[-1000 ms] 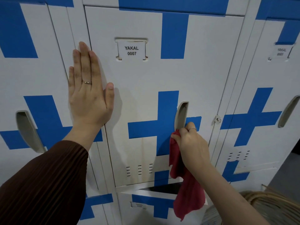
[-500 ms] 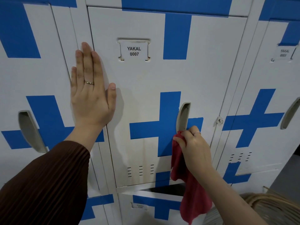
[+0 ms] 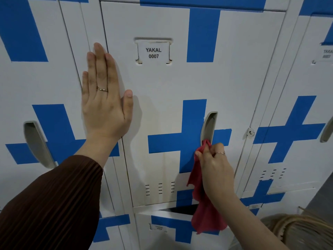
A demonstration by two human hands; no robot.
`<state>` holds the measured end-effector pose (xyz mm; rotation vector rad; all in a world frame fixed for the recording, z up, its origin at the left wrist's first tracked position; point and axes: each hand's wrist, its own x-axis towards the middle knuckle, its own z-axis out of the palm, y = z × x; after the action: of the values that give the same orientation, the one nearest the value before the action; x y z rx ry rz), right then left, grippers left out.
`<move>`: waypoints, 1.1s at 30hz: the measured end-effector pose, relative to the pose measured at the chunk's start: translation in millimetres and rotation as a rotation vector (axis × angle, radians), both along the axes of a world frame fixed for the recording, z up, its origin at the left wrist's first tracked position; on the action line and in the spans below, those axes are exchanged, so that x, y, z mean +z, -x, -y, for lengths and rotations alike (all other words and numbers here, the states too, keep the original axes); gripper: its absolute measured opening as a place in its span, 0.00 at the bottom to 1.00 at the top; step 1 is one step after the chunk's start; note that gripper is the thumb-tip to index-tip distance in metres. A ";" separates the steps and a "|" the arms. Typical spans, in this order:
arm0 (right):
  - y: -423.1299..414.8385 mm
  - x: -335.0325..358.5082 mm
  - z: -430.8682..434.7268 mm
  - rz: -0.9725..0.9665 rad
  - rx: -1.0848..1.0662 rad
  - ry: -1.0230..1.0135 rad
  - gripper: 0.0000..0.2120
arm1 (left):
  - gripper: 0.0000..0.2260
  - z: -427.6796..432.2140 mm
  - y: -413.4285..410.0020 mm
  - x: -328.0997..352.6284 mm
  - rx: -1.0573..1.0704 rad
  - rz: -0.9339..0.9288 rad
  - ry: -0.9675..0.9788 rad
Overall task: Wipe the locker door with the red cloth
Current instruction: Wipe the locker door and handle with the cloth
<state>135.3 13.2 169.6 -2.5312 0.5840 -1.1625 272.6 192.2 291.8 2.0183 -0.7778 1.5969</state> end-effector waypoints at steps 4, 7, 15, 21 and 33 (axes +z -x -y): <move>2.8 0.2 1.6 -0.148 -0.109 0.191 0.15 | 0.27 0.0 1.6 -0.1 0.000 -0.003 0.002; 3.7 7.4 1.7 -0.105 -0.090 0.251 0.15 | 0.27 -0.7 1.5 0.4 0.001 -0.007 -0.004; 1.1 18.0 11.7 -0.097 -0.033 0.108 0.10 | 0.27 -1.0 1.3 0.1 -0.005 -0.010 -0.004; 0.0 16.3 12.3 0.083 -0.009 -0.132 0.11 | 0.27 -0.9 1.5 0.4 -0.010 -0.011 -0.003; -15.1 63.4 0.3 0.395 -0.003 -0.164 0.10 | 0.27 -0.7 0.8 0.2 -0.002 -0.002 -0.001</move>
<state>150.5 12.8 232.9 -2.0862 0.5531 -1.4961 271.8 192.9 292.0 2.0191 -0.7791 1.5934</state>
